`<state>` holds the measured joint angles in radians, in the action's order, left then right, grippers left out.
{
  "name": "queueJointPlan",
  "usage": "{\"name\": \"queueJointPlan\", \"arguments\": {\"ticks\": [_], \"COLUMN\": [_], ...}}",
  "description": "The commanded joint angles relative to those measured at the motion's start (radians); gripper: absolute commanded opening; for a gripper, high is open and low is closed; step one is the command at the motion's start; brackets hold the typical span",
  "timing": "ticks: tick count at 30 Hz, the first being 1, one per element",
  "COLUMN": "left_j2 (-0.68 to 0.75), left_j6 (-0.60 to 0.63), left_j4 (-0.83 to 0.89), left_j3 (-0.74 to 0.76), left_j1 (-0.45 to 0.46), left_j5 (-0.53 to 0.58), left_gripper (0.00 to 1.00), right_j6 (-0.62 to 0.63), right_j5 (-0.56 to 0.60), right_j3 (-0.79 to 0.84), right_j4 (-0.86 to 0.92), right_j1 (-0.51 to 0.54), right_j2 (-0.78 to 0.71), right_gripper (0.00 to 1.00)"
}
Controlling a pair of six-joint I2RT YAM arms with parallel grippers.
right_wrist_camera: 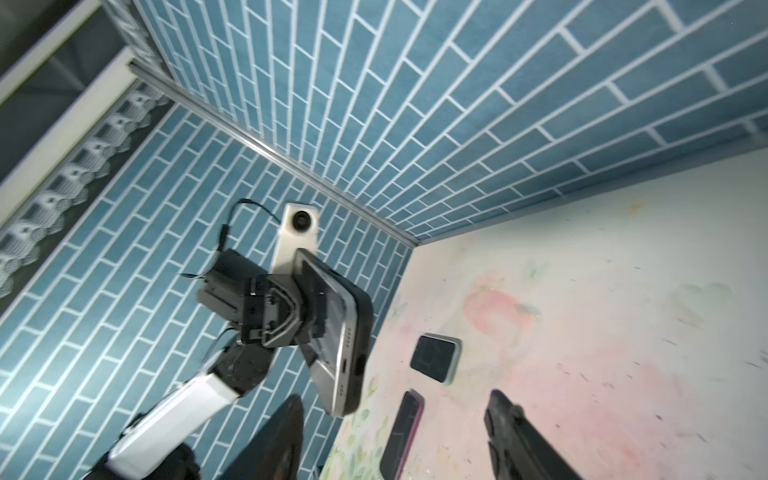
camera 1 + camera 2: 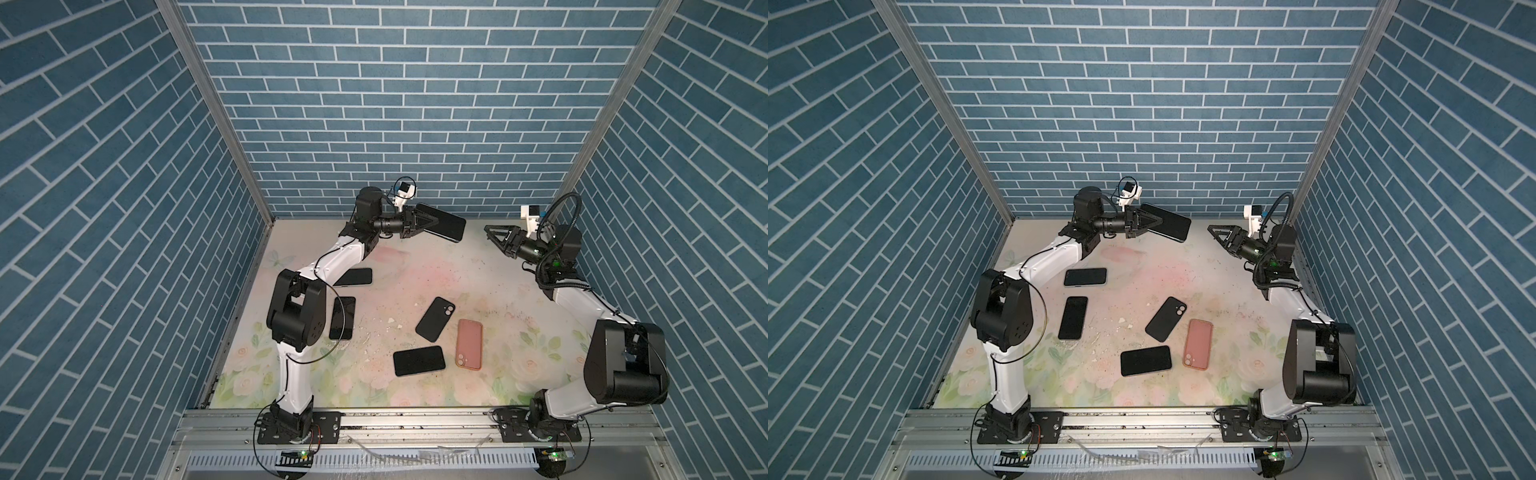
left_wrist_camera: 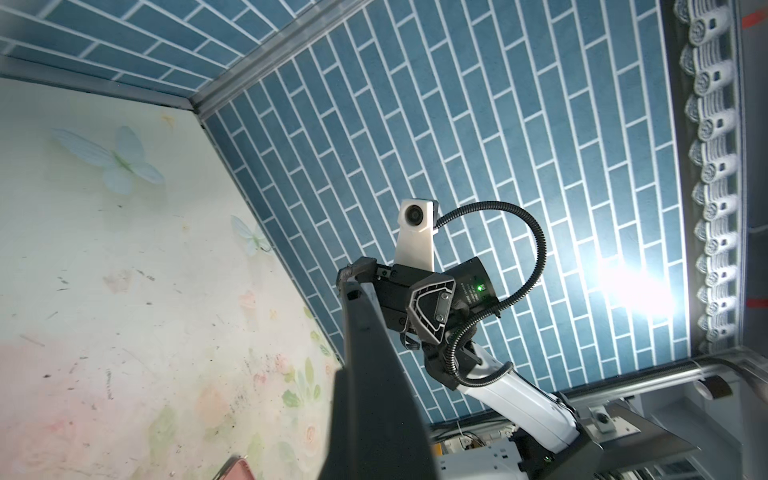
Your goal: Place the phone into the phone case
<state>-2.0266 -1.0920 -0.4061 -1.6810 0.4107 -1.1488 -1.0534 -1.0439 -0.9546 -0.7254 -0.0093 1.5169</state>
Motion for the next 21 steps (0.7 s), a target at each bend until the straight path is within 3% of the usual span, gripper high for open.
{"name": "queueJointPlan", "arguments": {"ticks": [1,6,16,21], "left_j2": [-0.039,-0.046,-0.052,-0.073], "left_j6": [-0.179,-0.219,-0.257,-0.299], "left_j4": [-0.224,-0.278,-0.338,-0.394], "left_j3": [-0.023,-0.025,-0.005,-0.009], "left_j1": [-0.004,-0.003,0.005,0.016], "left_j5": [-0.075,-0.081,-0.072,-0.072], "left_gripper": [0.18,0.18,0.18,0.18], "right_j6": [-0.273,-0.447,-0.436,-0.438], "right_j5": [-0.087,-0.105,-0.074,-0.064], "right_j3": [-0.013,-0.064,-0.08,-0.108], "right_j4": [-0.38,-0.577,-0.562,-0.562], "right_j1": [0.004,0.033,0.097,0.122], "right_j2": [0.045,0.142,0.224,0.242], "right_gripper": [0.71,0.72,0.75,0.68]}}
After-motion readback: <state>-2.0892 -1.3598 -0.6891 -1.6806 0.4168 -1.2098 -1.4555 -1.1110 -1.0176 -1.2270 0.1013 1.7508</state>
